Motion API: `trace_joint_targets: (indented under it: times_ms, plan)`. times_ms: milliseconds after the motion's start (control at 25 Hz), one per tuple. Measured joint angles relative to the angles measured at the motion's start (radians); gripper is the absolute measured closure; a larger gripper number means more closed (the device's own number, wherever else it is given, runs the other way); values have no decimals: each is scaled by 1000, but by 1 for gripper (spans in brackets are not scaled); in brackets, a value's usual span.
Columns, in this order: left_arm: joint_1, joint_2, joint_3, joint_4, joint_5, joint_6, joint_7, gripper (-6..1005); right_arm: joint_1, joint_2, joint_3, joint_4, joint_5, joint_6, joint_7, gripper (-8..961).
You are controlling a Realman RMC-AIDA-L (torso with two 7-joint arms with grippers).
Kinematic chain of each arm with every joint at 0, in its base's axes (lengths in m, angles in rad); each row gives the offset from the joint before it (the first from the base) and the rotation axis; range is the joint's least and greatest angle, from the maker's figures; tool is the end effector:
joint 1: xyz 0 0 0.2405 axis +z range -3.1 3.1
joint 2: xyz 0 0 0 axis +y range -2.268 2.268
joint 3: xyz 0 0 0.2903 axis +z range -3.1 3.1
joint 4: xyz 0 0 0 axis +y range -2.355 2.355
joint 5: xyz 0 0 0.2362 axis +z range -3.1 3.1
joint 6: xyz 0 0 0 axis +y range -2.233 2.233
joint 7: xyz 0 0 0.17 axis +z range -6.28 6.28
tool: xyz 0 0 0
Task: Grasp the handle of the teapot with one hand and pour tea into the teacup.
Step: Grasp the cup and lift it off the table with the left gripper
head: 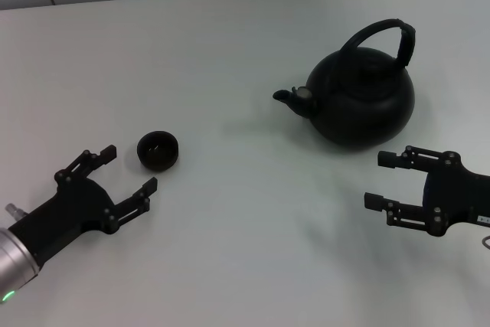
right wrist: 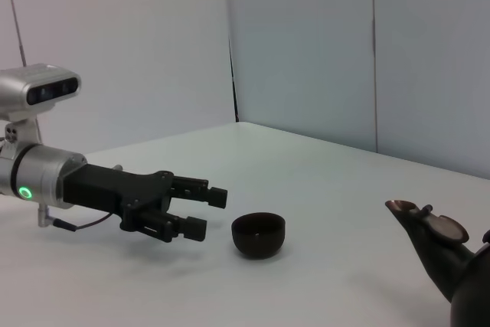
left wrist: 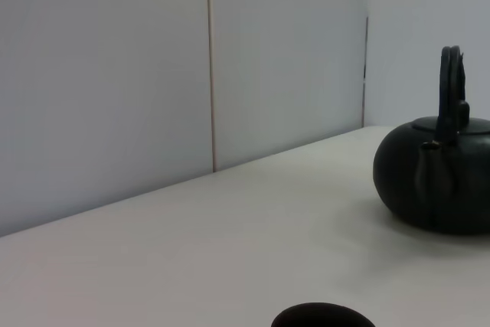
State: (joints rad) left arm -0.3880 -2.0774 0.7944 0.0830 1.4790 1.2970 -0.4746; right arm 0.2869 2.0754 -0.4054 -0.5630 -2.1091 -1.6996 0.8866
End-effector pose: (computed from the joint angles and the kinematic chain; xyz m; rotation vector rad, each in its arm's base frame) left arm -0.3678 0.3033 -0.1144 -2.3448 -0.4257 -0.6590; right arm 0.3835 0.2688 -0.0265 -2.5637 0.4332 0.6948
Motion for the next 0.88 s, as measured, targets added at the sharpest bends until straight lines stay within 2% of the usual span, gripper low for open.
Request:
trace_joint_targets:
  times_ms: [560,880]
  plan:
    - [-84,-2,-5,-41,-5,-96,1,138,-3,0,3,0,0,0,0,252]
    - [-111,-3,-6,-51,-2,-112,0,138,4,0,4,0,0,0,0,252]
